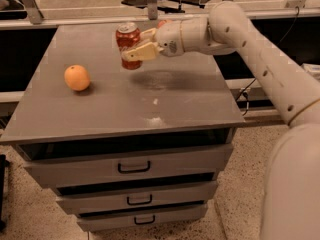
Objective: Move coke can near orange
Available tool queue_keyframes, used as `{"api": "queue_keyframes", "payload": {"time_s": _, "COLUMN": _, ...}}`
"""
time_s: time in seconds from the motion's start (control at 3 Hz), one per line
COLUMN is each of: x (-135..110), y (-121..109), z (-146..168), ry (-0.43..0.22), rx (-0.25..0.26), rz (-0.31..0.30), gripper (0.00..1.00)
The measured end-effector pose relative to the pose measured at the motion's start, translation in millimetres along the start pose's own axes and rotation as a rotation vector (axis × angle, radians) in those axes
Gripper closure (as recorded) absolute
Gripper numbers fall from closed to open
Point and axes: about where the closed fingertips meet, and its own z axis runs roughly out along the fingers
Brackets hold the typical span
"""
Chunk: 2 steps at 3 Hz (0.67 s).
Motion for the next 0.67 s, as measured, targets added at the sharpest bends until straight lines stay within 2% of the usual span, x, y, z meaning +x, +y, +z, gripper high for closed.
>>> {"api": "queue_keyframes", "payload": {"time_s": 0.33, "x": 14, "y": 5, "z": 48, "ry": 0.004, "rx": -0.048, "rz": 0.054, "gripper": 1.00}}
{"api": "queue_keyframes", "payload": {"time_s": 0.67, "x": 19, "y": 20, "z": 83, "ry": 0.011, "rx": -0.114, "rz": 0.072, "gripper": 1.00}}
